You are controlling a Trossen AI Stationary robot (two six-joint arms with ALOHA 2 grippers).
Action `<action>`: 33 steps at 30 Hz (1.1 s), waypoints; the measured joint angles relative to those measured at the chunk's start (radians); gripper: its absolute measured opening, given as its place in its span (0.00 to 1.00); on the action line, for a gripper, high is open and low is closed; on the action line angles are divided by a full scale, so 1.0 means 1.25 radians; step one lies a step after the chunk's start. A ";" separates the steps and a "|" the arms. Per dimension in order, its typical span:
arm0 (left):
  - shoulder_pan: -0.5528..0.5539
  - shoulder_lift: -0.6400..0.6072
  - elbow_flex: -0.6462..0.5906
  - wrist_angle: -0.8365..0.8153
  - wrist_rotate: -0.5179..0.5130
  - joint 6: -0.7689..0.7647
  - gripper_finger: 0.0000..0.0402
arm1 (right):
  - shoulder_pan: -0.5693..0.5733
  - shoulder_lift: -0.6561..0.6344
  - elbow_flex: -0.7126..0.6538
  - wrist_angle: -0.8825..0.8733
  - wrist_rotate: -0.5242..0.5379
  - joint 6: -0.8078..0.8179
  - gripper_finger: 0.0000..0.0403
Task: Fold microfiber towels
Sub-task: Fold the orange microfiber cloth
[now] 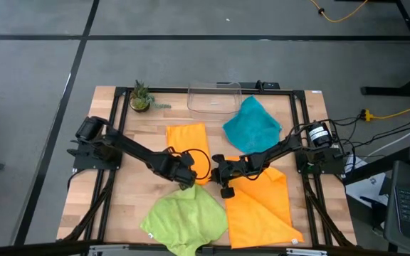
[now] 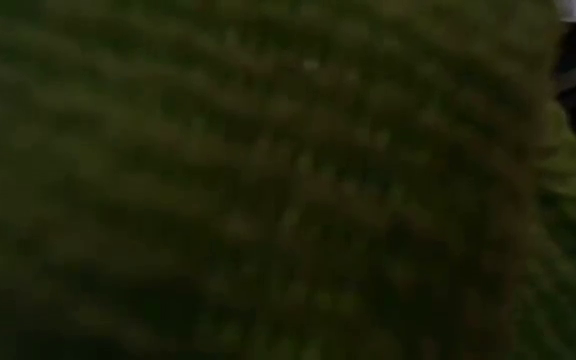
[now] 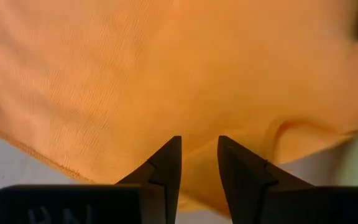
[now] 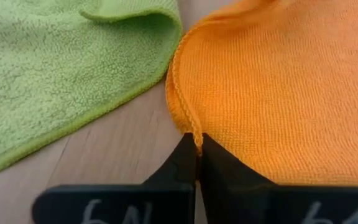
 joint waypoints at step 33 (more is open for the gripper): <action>-0.198 0.020 0.031 -0.007 0.028 -0.072 0.38 | -0.001 0.001 -0.002 0.003 -0.007 0.003 0.02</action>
